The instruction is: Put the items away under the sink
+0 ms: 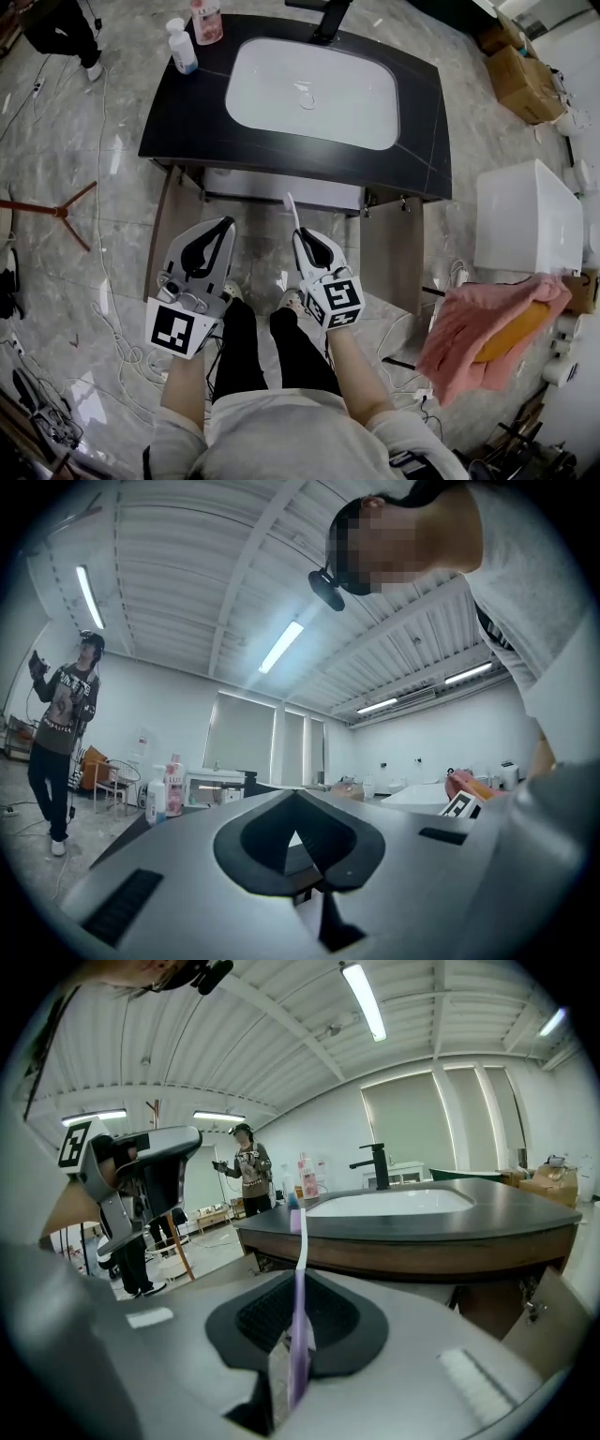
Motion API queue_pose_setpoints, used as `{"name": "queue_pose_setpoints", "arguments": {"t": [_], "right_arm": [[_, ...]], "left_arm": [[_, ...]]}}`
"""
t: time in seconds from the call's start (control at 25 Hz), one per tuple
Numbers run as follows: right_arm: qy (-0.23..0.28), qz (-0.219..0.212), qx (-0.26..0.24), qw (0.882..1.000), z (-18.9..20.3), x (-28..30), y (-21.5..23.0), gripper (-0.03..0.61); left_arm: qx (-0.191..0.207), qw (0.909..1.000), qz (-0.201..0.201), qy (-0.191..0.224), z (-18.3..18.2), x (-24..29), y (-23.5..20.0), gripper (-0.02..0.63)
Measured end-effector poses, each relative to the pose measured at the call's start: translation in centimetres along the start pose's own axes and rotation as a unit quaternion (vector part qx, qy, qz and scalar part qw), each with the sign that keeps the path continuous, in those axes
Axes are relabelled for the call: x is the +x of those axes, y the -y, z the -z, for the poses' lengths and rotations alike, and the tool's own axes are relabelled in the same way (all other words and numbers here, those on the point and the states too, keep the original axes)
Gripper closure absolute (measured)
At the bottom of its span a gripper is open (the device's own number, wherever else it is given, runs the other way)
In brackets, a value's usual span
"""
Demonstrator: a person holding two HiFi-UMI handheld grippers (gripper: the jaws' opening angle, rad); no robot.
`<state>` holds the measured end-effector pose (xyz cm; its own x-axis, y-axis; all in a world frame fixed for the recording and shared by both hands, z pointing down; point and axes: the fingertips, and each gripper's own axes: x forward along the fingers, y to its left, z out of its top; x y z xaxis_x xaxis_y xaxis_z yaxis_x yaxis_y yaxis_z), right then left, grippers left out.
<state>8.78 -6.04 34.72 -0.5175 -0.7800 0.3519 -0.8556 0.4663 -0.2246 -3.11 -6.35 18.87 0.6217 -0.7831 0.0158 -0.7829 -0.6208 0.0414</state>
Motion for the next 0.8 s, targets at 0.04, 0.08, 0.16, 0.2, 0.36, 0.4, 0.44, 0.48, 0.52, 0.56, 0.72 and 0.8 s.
{"name": "queue_pose_setpoints", "arguments": {"t": [0.04,0.08,0.16,0.2,0.36,0.4,0.44,0.48,0.52,0.56,0.72,0.8], "right_arm": [[-0.004,-0.001,-0.001,1.0,0.8,0.3,0.0,0.535],[-0.008,-0.001,-0.001,1.0,1.5,0.6,0.1,0.535],[-0.015,-0.002,-0.004,1.0,3.0,1.4,0.2,0.535],[-0.017,-0.003,-0.005,1.0,3.7,1.9,0.4,0.535],[-0.022,-0.003,-0.012,1.0,6.7,4.2,1.4,0.534],[-0.022,-0.002,-0.014,1.0,7.5,4.8,1.7,0.534],[-0.022,-0.001,-0.016,1.0,8.3,5.4,2.0,0.534],[-0.021,0.0,-0.018,1.0,9.0,6.0,2.3,0.535],[-0.02,0.002,-0.02,1.0,9.7,6.6,2.6,0.534],[-0.021,0.003,-0.023,1.0,10.4,7.3,3.0,0.535],[-0.026,0.0,-0.033,0.999,13.2,9.7,4.6,0.535],[-0.027,-0.001,-0.033,0.999,14.8,10.8,5.5,0.535]], "left_arm": [[-0.001,1.0,0.0,-0.002,0.7,0.0,0.0,0.607],[-0.002,1.0,0.001,-0.004,1.4,0.0,0.0,0.607],[-0.003,1.0,0.004,-0.008,3.0,0.1,-0.2,0.607],[-0.003,0.9999,0.005,-0.01,3.7,0.2,-0.4,0.607],[0.001,0.9999,0.013,-0.008,7.1,0.9,-1.1,0.607],[0.002,0.9999,0.014,-0.007,8.0,1.0,-1.3,0.607],[0.003,0.9998,0.016,-0.008,9.0,1.1,-1.5,0.607],[0.004,0.9998,0.017,-0.01,10.1,1.1,-1.8,0.607],[0.006,0.9998,0.017,-0.013,11.2,1.2,-2.0,0.607],[0.007,0.9997,0.017,-0.015,12.2,1.2,-2.2,0.607],[0.004,0.9997,0.015,-0.017,16.2,1.5,-2.9,0.607],[0.006,0.9998,0.014,-0.016,18.2,1.6,-3.2,0.607]]}}
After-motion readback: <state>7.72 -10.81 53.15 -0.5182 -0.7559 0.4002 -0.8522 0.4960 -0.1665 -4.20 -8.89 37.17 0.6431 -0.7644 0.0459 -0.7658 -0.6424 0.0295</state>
